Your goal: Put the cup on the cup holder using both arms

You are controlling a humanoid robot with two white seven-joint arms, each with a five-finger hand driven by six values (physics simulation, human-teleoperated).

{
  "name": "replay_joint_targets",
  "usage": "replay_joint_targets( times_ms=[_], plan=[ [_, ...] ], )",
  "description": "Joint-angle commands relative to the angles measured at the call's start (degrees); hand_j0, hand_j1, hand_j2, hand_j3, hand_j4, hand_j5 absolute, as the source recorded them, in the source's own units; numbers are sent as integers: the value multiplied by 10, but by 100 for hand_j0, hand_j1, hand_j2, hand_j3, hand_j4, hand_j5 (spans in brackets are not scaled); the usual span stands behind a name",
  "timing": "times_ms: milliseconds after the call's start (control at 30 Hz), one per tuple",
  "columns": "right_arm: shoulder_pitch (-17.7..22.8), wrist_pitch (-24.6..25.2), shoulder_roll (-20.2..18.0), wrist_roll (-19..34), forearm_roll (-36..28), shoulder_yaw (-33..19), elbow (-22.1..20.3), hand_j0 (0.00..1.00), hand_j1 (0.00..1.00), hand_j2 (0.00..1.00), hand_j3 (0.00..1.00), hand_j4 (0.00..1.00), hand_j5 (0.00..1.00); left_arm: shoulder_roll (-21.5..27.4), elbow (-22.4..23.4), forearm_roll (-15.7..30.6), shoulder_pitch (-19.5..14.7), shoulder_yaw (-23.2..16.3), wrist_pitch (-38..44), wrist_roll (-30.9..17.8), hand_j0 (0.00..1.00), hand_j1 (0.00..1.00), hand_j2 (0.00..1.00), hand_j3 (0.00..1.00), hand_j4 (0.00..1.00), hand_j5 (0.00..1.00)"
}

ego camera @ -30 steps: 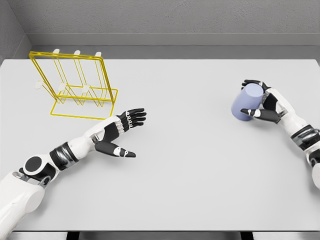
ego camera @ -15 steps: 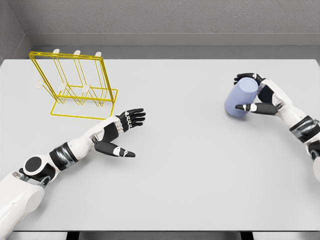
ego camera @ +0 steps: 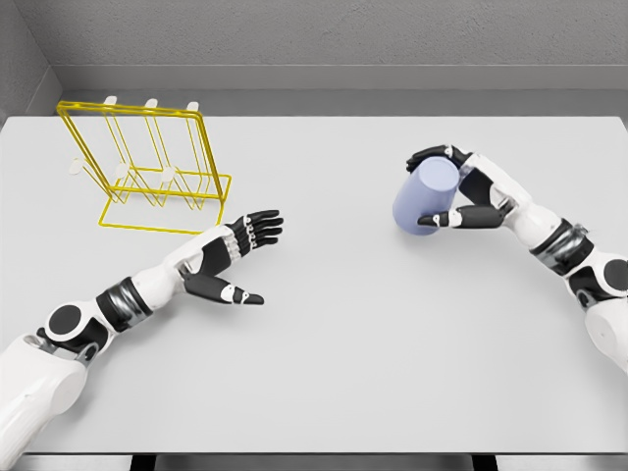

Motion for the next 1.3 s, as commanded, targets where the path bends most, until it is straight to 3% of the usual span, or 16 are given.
replay_joint_targets(
  times_ms=[0,533,833,1033,1167,1233,1267],
  plan=[
    [0,1,9,0,-5,12,-11,70,70,70,70,70,70,-2,4,2,0,5,0,0,100,100,100,100,100,100],
    [11,1,121,0,76,45,-15,68,68,68,68,68,68,-12,10,-23,0,19,1,0,100,100,100,100,100,100],
    [11,1,138,0,86,48,-7,69,69,69,69,69,69,-14,21,-23,1,32,12,0,100,100,100,100,100,100],
    [9,1,147,0,86,48,26,69,69,69,69,69,69,-15,25,-23,1,37,12,0,100,100,100,100,100,100],
    [8,1,157,0,109,47,32,75,75,75,75,75,75,-16,25,-38,1,38,10,0,100,100,100,100,100,100],
    [7,1,157,0,109,46,31,88,88,88,88,88,88,-30,24,-121,3,70,6,0,100,100,100,100,100,100],
    [7,1,157,0,109,46,31,94,94,94,94,94,94,-31,24,-123,4,73,6,0,100,100,100,100,100,100]
  ],
)
